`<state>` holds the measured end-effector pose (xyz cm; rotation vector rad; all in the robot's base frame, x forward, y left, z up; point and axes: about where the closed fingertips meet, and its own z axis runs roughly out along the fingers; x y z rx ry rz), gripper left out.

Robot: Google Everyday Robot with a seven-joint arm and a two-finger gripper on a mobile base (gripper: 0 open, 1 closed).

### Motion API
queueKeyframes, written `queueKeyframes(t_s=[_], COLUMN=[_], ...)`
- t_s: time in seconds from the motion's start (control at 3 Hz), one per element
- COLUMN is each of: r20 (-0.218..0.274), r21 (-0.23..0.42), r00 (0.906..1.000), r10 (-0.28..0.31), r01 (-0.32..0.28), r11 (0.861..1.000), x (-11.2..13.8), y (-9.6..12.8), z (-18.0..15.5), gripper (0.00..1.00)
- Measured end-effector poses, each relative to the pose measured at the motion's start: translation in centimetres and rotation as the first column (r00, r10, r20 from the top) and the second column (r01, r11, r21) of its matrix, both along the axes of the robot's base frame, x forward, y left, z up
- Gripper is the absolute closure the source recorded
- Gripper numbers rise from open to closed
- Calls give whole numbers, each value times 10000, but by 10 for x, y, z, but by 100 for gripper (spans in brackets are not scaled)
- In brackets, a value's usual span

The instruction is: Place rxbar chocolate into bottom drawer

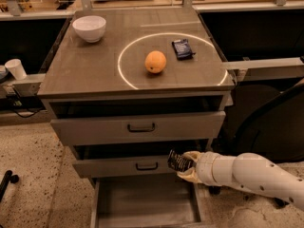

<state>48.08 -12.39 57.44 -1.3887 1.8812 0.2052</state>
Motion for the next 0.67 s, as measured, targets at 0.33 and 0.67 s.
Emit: queueKeyframes(t_s=[0.33, 0.67], r20=[0, -119], r21=[-1, -195], r00=[10000, 9999], r10=[0, 116], r01=[0, -118], r11=[10000, 9997], x=[0, 6], y=[0, -1], z=[0, -42], gripper=[100, 100])
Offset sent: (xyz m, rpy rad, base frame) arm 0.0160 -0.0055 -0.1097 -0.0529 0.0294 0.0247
